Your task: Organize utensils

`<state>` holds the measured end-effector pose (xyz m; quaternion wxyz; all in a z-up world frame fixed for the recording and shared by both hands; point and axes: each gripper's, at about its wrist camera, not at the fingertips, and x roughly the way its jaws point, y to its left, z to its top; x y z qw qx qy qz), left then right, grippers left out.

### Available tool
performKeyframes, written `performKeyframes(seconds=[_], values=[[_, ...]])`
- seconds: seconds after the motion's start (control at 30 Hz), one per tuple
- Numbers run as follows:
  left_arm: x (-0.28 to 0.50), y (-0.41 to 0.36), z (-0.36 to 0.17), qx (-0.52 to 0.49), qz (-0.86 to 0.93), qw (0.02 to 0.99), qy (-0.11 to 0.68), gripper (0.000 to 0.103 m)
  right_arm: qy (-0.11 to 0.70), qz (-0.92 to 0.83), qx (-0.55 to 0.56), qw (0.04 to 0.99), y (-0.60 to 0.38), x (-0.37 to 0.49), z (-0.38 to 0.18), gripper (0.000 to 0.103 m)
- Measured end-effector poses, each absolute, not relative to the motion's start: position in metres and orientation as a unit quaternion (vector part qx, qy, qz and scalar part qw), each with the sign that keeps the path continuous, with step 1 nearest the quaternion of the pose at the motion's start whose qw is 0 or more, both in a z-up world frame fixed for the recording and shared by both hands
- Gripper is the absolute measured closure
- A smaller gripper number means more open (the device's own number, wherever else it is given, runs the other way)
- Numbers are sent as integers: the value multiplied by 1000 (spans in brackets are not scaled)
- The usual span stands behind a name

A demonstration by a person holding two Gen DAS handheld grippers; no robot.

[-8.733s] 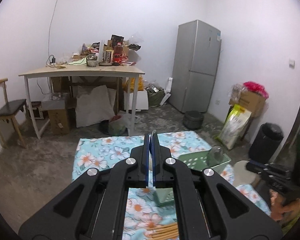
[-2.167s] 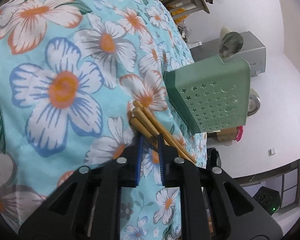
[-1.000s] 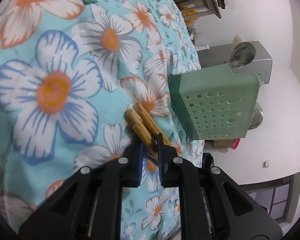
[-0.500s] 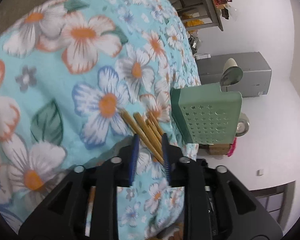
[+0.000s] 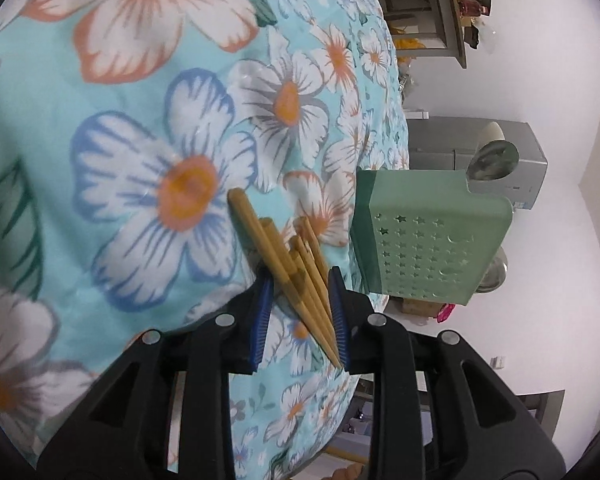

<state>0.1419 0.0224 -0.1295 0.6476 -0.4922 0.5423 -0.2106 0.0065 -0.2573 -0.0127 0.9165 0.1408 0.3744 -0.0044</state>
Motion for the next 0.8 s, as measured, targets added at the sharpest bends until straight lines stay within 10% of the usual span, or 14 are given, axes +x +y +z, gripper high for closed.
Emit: performKeyframes(seconds=[0.13, 0.8], values=[[141, 25, -132, -483, -205, 657, 541, 92, 376, -5, 144, 915, -258, 8, -13, 7], [125, 63, -103, -490, -260, 692, 462, 98, 369, -7, 137, 919, -254, 4, -7, 7]])
